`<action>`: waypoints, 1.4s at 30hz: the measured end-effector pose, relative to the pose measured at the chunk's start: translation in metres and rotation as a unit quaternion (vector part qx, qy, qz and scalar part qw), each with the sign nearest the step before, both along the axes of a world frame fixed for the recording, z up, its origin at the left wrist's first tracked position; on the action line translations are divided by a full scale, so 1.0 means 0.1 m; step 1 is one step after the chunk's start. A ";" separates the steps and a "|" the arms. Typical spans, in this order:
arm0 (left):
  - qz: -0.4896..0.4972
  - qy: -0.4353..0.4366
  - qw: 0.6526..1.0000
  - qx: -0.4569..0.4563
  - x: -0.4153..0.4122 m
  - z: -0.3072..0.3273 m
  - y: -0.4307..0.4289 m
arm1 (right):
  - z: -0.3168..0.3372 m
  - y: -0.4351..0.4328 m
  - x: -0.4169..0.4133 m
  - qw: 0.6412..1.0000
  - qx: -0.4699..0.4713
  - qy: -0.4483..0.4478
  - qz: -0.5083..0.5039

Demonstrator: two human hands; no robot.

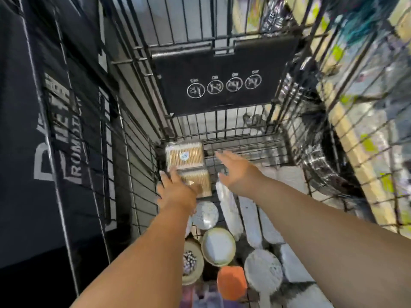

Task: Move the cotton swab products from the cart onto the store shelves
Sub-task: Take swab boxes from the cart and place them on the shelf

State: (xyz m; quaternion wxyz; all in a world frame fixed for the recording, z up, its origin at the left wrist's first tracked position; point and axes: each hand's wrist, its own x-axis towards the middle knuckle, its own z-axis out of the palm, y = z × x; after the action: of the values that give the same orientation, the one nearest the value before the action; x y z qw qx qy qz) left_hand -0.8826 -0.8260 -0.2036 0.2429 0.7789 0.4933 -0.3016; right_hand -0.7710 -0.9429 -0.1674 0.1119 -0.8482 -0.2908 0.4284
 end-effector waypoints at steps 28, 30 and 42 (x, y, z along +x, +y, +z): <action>0.073 -0.100 0.992 0.023 -0.06 -0.20 -0.18 | -0.70 0.76 0.04 0.928 0.051 0.140 -0.342; 0.083 -0.115 0.990 0.018 -0.06 -0.20 -0.18 | -0.71 0.72 0.08 0.929 0.059 0.132 -0.340; 0.088 -0.286 0.954 -0.023 0.00 0.18 -0.15 | -0.22 0.04 0.23 0.892 0.132 0.047 -0.429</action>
State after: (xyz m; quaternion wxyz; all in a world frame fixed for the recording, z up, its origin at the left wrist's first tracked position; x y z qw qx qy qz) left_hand -0.8825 -0.8412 -0.1854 0.4175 0.7799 0.4630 -0.0552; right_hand -0.7482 -0.9389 -0.1896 0.4097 -0.8465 0.0534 0.3359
